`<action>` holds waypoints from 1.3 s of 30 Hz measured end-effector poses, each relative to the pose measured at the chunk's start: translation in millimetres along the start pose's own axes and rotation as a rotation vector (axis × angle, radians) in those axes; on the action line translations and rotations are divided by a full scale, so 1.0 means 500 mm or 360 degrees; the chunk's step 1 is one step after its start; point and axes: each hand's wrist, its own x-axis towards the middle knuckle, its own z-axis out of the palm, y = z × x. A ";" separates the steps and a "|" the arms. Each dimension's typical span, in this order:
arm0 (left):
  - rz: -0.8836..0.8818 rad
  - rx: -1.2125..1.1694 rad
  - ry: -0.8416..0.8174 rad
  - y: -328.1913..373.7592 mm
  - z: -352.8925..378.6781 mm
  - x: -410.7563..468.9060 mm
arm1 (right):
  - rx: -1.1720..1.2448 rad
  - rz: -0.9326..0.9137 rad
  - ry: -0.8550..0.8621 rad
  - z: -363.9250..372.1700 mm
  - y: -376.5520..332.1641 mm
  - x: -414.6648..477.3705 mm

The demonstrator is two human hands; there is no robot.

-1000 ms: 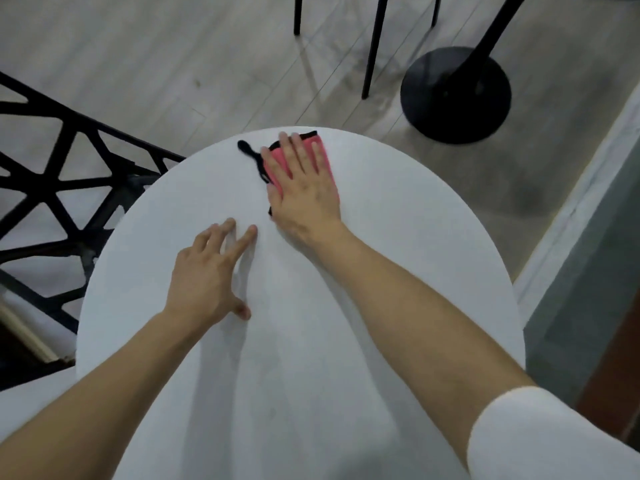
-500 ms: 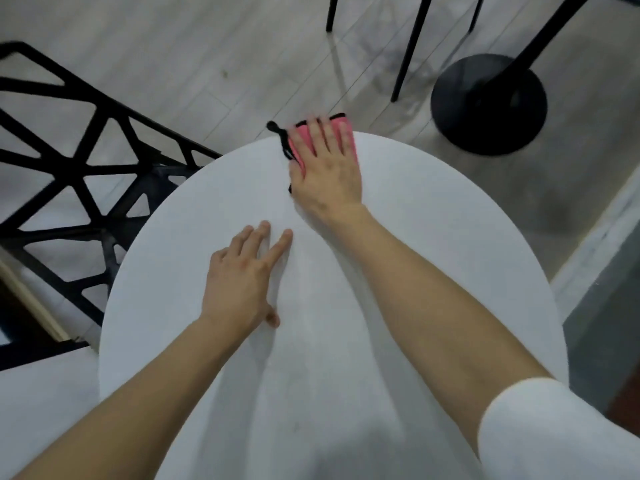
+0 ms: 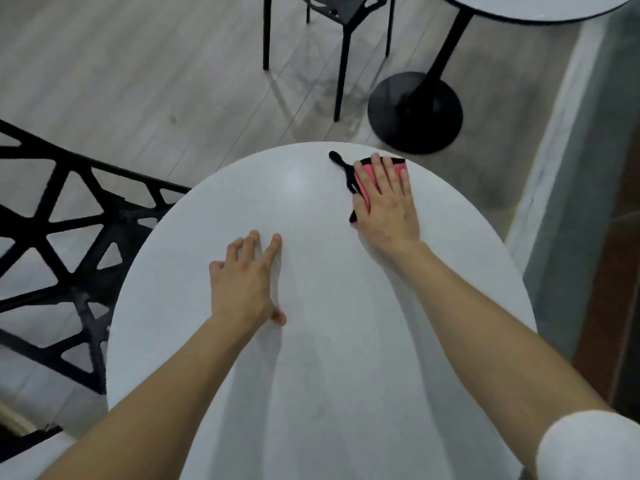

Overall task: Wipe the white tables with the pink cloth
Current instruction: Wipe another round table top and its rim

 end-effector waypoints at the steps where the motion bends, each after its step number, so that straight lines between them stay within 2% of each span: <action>1: 0.0016 -0.0001 0.0013 -0.003 0.003 0.001 | -0.0004 0.0066 -0.0011 0.001 -0.001 -0.037; 6: 0.0125 0.0011 0.0024 -0.016 0.009 0.006 | -0.0021 0.0318 -0.0019 0.027 -0.080 -0.310; 11: 0.0334 0.0007 0.0016 -0.036 0.013 -0.041 | 0.0000 0.0230 -0.0141 0.046 -0.210 -0.583; 14: 0.0722 0.0074 0.0123 -0.031 0.023 -0.089 | -0.0026 0.0110 -0.0260 0.030 -0.241 -0.677; 15: 0.0893 0.0090 0.0117 -0.021 0.028 -0.106 | -0.0019 0.0179 -0.0270 0.020 -0.245 -0.695; 18: 0.1436 0.0175 0.0065 0.023 0.047 -0.157 | 0.0034 0.0623 -0.0159 -0.007 -0.262 -0.736; 20: 0.1728 0.0276 0.0056 0.049 0.069 -0.183 | 0.0017 0.0684 -0.0109 -0.010 -0.280 -0.759; 22: 0.1904 0.0413 0.0080 0.064 0.090 -0.194 | 0.0019 0.0651 -0.0068 -0.010 -0.296 -0.768; 24: 0.1940 0.0507 0.0129 0.072 0.103 -0.191 | 0.0051 0.0654 -0.0002 -0.012 -0.299 -0.762; 27: 0.1997 0.0597 0.0227 0.082 0.112 -0.182 | 0.0103 0.0739 -0.0055 -0.021 -0.302 -0.749; 31: 0.2128 0.0532 0.0257 0.082 0.111 -0.196 | 0.0408 0.1036 0.0049 -0.045 -0.327 -0.780; 34: 0.2244 0.0343 0.0174 0.070 0.102 -0.233 | 0.0752 0.1294 0.0182 -0.071 -0.370 -0.837; 37: 0.2136 0.0125 0.0068 0.048 0.078 -0.288 | 0.1167 0.1515 0.0255 -0.110 -0.421 -0.899; 39: 0.2031 -0.0029 -0.0011 0.028 0.064 -0.331 | 0.1281 0.1556 0.0277 -0.136 -0.455 -0.929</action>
